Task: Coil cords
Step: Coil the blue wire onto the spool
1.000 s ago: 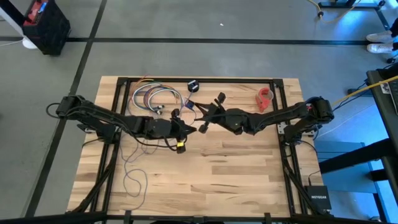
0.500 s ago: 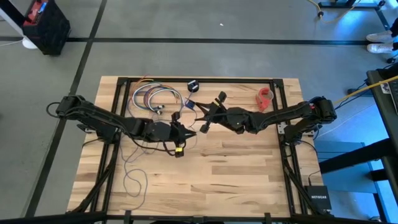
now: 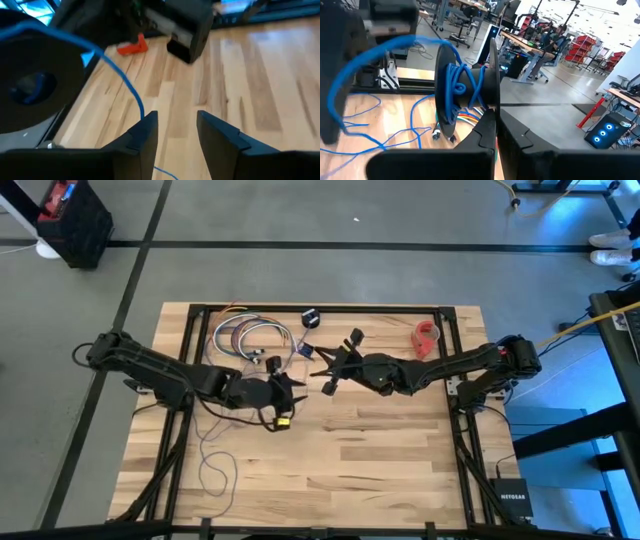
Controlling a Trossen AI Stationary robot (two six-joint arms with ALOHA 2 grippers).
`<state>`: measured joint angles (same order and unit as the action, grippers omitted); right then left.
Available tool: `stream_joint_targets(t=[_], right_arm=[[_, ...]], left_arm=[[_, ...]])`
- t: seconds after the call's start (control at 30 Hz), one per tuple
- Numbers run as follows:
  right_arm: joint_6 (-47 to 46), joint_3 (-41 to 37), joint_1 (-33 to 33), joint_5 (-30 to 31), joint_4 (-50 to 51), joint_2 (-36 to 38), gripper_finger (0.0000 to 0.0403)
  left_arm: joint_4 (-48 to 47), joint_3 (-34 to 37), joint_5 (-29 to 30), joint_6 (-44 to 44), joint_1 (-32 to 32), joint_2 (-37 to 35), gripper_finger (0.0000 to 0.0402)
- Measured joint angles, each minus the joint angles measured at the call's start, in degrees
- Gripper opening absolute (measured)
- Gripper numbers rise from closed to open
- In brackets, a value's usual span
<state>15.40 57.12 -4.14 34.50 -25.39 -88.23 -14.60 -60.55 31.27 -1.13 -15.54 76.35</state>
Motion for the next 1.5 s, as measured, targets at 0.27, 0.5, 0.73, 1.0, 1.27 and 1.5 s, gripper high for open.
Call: stream_joint_targets(t=[0.27, 0.5, 0.73, 1.0, 1.27, 1.5], right_arm=[[-0.1, 0.0, 0.0, 0.0, 0.4, 0.0, 0.0008], [-0.1, 0.0, 0.0, 0.0, 0.4, 0.0, 0.0008], [-0.1, 0.0, 0.0, 0.0, 0.5, 0.0, 0.0008], [-0.1, 0.0, 0.0, 0.0, 0.7, 0.0, 0.0008], [-0.1, 0.0, 0.0, 0.0, 0.7, 0.0, 0.0008], [-0.1, 0.0, 0.0, 0.0, 0.8, 0.0, 0.0008]], left_arm=[[1.6, 0.2, -2.0, -0.2, -0.5, -0.2, 0.0131], [2.5, 0.2, -4.7, -0.1, -2.1, -0.2, 0.0131], [2.0, -0.9, -4.6, 1.6, -2.5, -0.4, 0.0131], [-3.7, -2.2, 3.2, 1.2, -2.6, -3.9, 0.0131], [17.2, 14.6, 1.1, 2.3, 4.6, -3.4, 0.0131], [34.0, 23.7, -13.4, -0.1, 16.2, -1.1, 0.0131]])
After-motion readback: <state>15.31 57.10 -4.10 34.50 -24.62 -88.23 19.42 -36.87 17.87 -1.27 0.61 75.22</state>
